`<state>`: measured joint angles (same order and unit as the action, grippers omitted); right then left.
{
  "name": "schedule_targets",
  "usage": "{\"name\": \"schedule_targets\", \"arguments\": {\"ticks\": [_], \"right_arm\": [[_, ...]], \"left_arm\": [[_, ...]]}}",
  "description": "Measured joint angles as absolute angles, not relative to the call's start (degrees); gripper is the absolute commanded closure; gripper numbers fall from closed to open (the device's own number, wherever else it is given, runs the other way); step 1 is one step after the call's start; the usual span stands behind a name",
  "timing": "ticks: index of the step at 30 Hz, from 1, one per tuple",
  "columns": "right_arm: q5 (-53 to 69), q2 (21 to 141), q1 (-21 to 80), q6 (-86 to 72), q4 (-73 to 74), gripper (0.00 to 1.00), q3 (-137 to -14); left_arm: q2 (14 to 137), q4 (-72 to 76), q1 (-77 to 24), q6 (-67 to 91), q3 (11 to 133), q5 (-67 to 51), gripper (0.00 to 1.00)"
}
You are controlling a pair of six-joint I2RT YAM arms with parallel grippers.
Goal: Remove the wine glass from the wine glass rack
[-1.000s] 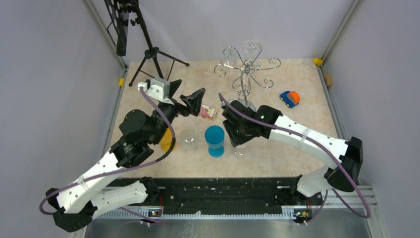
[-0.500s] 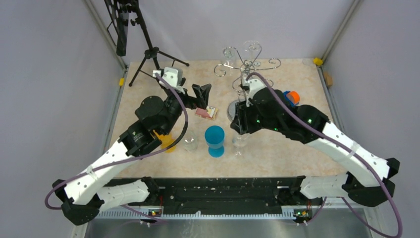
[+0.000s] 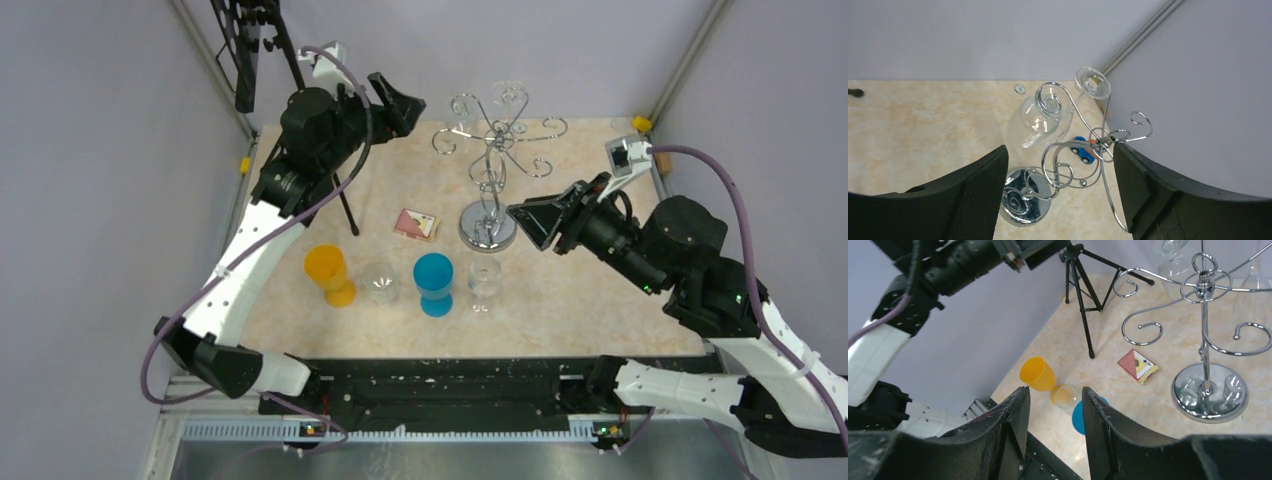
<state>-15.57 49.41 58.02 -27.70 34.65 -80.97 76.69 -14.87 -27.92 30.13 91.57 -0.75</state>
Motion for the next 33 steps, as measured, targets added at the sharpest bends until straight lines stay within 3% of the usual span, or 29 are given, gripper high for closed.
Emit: {"name": "schedule_targets", "arguments": {"ticks": [10, 14, 20, 29, 33], "right_arm": [[-16.82, 48.8, 58.02, -28.16, 32.42, 0.56, -79.09], [-17.02, 48.75, 58.02, -28.38, 32.56, 0.56, -78.28], [-17.34, 48.36, 58.02, -28.6, 32.49, 0.56, -78.04], [-17.61, 48.36, 58.02, -28.6, 32.51, 0.56, -78.02], [-17.96, 48.1, 58.02, -28.69, 32.51, 0.56, -78.02]], "left_arm": [[93.97, -13.89, -23.83, 40.6, 97.82, -13.13, 0.2], [98.3, -12.86, -23.49, 42.85, 99.63, -16.38, 0.24], [101.21, -8.82, -22.85, 46.48, 100.62, -20.67, 0.37], [106.3, 0.62, -21.34, 55.07, 102.28, -26.11, 0.68], [107.87, 2.09, -21.04, 58.57, 102.28, -27.86, 0.73]]}}
